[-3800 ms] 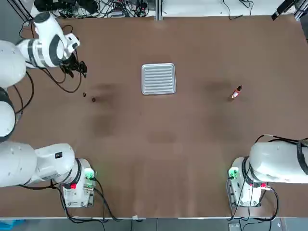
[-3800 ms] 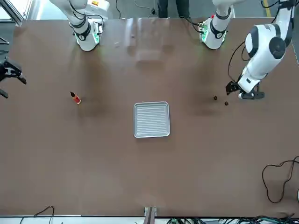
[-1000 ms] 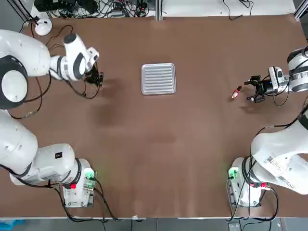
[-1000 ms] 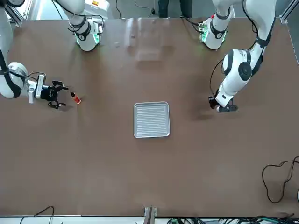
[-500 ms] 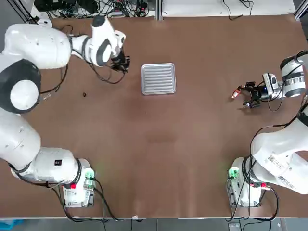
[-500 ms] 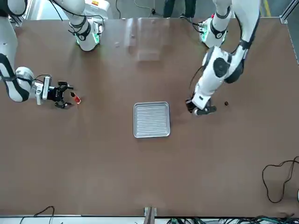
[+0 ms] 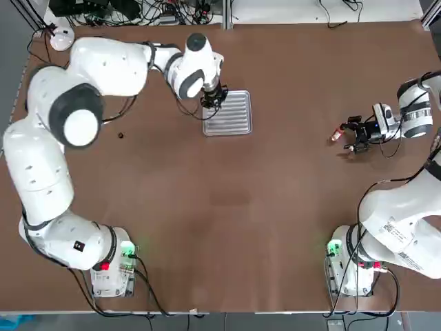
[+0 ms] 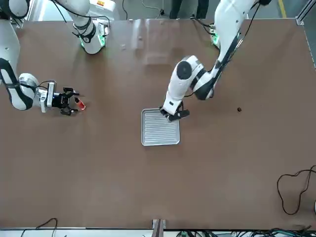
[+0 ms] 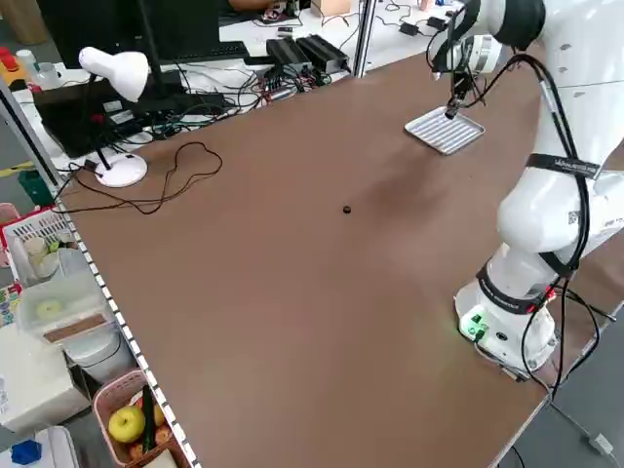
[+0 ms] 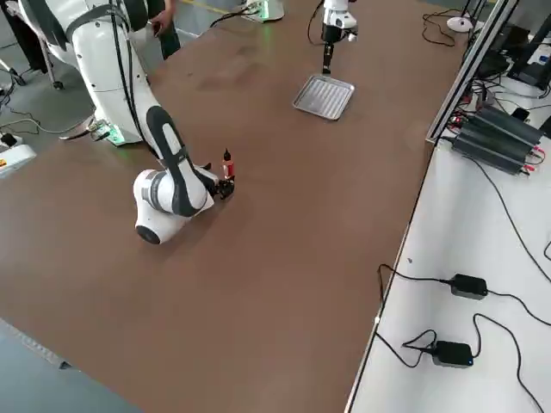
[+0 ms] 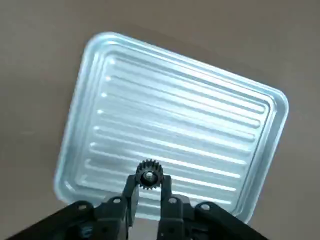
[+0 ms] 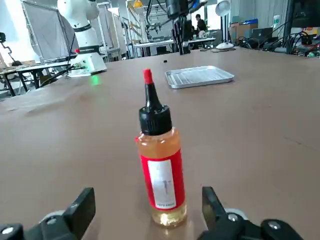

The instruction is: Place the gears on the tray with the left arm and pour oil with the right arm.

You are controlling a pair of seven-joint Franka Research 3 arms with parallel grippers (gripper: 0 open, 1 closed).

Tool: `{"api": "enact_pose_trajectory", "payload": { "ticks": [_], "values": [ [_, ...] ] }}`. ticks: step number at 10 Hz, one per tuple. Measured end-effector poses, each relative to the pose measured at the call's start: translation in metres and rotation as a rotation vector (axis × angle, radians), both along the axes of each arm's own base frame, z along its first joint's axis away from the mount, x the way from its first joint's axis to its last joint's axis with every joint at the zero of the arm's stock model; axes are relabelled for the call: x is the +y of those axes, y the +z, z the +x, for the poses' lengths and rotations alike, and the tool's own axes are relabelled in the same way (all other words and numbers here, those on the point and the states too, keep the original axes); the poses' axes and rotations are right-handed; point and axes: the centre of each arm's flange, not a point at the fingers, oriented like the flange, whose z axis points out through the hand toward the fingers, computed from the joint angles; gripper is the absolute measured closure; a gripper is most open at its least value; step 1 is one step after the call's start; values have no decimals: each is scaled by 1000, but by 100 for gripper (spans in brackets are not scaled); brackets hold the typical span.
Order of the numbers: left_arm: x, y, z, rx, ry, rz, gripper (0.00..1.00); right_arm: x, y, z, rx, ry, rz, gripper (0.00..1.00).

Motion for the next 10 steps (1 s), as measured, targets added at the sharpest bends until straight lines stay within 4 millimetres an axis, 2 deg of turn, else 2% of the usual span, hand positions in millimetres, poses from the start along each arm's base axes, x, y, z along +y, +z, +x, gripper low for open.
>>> {"api": "enact_pose_trajectory", "payload": {
  "ticks": [2,3,4,7,8,10],
  "values": [
    [-22,-37,0,2,-2,28,78,6,-4,3,0,-7,12,9],
    [-26,-49,-3,4,-7,44,78,7,-5,4,-1,-8,15,11],
    [-28,-52,-3,3,-7,49,78,8,-5,5,-2,-8,15,18],
    [-15,-39,17,3,27,75,41,9,-6,6,-3,-21,21,26],
    [-2,-26,31,1,53,91,39,12,-6,8,-4,-22,23,26],
    [41,16,61,-4,104,127,38,18,-5,13,-7,-21,26,30]
  ]
}}
